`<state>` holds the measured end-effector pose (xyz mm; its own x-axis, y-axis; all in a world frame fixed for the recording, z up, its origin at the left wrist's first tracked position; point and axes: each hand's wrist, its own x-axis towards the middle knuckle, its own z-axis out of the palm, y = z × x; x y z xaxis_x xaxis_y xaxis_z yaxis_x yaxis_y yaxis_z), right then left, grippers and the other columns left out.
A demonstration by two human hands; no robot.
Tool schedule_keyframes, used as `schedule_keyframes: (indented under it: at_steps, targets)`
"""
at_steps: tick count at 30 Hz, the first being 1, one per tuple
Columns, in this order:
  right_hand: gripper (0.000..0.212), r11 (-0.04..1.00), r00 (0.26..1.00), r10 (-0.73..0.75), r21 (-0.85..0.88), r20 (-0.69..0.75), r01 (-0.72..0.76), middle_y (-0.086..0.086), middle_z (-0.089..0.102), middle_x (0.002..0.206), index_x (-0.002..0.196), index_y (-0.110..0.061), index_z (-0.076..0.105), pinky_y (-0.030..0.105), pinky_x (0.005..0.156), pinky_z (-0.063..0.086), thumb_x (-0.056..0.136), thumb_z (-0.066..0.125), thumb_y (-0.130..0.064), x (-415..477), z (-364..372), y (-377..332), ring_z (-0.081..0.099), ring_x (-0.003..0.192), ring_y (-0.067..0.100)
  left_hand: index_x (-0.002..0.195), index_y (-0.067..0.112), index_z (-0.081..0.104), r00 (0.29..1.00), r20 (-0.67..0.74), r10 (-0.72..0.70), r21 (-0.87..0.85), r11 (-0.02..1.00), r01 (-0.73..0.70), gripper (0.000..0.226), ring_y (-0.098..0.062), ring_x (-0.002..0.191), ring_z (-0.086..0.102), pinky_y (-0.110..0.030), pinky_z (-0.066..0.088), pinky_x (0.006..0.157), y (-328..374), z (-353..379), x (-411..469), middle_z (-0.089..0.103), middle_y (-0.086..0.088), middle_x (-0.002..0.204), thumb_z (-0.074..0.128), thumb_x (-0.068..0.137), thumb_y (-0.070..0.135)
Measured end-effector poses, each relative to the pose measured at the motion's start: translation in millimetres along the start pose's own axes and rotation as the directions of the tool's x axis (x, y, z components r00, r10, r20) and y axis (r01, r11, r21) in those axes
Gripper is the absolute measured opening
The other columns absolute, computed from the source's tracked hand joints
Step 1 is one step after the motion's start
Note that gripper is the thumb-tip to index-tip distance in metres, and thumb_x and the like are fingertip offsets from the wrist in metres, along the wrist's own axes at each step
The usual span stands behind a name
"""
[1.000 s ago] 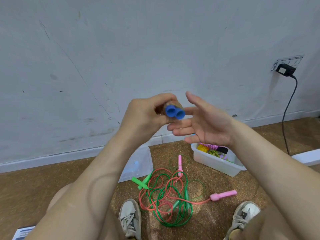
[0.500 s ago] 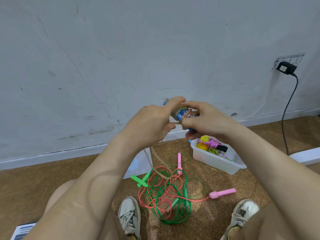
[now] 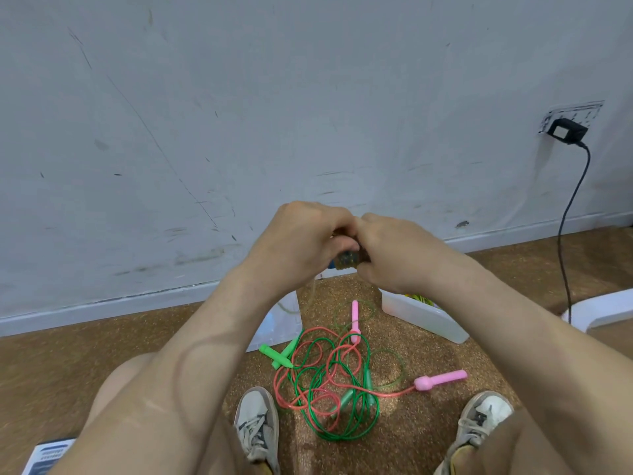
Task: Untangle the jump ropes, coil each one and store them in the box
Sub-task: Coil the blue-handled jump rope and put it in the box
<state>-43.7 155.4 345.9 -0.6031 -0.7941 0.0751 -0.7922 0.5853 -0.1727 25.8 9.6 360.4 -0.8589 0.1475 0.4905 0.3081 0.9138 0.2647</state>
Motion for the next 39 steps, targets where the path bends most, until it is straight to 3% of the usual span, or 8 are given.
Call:
schedule_keyframes:
  at_steps: [6,12,16,21,27,31,35,39]
  targets:
    - [0.044,0.993,0.991,-0.120,-0.001,-0.053,0.120,0.006,0.056,0.115,0.123,-0.015,0.044,0.032,0.069,0.033,0.081,0.057,-0.017,1,-2,1,0.054,0.106,0.029,0.075,0.019,0.068,0.944,0.029,-0.328,-0.271,0.907,0.323,0.021,0.003,0.059,0.051,-0.019,0.043,0.061,-10,-4,2,0.057,0.017,0.058,0.086,0.064,0.023]
    - [0.043,0.987,0.991,-0.105,0.109,-0.087,0.114,0.003,0.054,0.110,0.122,-0.017,0.053,0.035,0.079,0.042,0.080,0.058,-0.011,1,-8,2,0.055,0.102,0.026,0.078,0.025,0.075,0.916,0.121,-0.383,-0.206,0.893,0.401,0.013,0.006,0.069,0.052,-0.008,0.036,0.062,-16,-9,5,0.061,0.016,0.073,0.083,0.069,0.030]
    - [0.048,0.976,0.996,-0.079,0.200,-0.052,0.088,0.002,0.044,0.102,0.122,-0.021,0.057,0.031,0.075,0.041,0.079,0.054,-0.001,3,-7,1,0.053,0.094,0.025,0.075,0.025,0.075,0.897,0.189,-0.399,-0.223,0.872,0.435,0.005,0.009,0.061,0.054,-0.005,0.036,0.059,-18,-9,3,0.062,0.021,0.059,0.080,0.074,0.025]
    - [0.059,0.866,0.989,-0.036,0.498,0.141,-0.039,0.005,0.047,0.112,0.130,-0.027,0.053,0.012,0.082,0.041,0.078,0.067,-0.003,-2,-13,4,0.051,0.099,0.017,0.072,0.016,0.072,0.862,0.217,-0.459,-0.389,0.769,0.507,0.012,0.003,0.046,0.048,-0.013,0.038,0.053,-20,-5,3,0.062,0.006,0.057,0.083,0.070,0.022]
    - [0.045,0.544,0.976,-0.105,0.833,0.190,-0.104,0.016,0.070,0.105,0.117,-0.016,0.065,0.039,0.087,0.051,0.075,0.081,-0.015,-6,-17,13,0.062,0.088,0.017,0.073,0.007,0.068,0.802,0.384,-0.457,-0.659,0.473,0.585,0.007,-0.007,0.044,0.043,-0.015,0.036,0.044,-23,-5,1,0.059,-0.001,0.053,0.073,0.077,0.010]
    - [0.045,0.364,0.968,-0.142,0.920,0.208,-0.144,0.013,0.066,0.095,0.115,-0.009,0.064,0.027,0.071,0.053,0.071,0.075,-0.015,-5,-16,21,0.058,0.082,0.021,0.074,0.014,0.062,0.793,0.444,-0.418,-0.774,0.268,0.574,0.011,-0.006,0.041,0.044,-0.016,0.031,0.042,-24,-5,2,0.061,0.000,0.055,0.069,0.068,0.020]
    - [0.057,0.082,0.977,-0.135,0.985,0.165,-0.155,0.010,0.064,0.088,0.118,-0.005,0.062,0.023,0.063,0.053,0.067,0.083,-0.015,-3,-16,24,0.057,0.069,0.018,0.070,0.019,0.067,0.794,0.378,-0.476,-0.799,0.266,0.540,0.021,-0.009,0.044,0.043,-0.016,0.034,0.043,-25,1,3,0.057,-0.002,0.056,0.064,0.085,0.004]
    - [0.048,-0.171,0.988,0.040,0.975,0.148,-0.139,0.010,0.061,0.082,0.116,0.002,0.061,0.022,0.062,0.053,0.074,0.068,-0.019,0,-17,20,0.056,0.061,0.018,0.099,0.009,0.068,0.790,0.273,-0.548,-0.759,0.382,0.527,0.020,-0.006,0.043,0.034,-0.016,0.028,0.044,-15,11,3,0.041,-0.002,0.059,0.048,0.098,0.006]
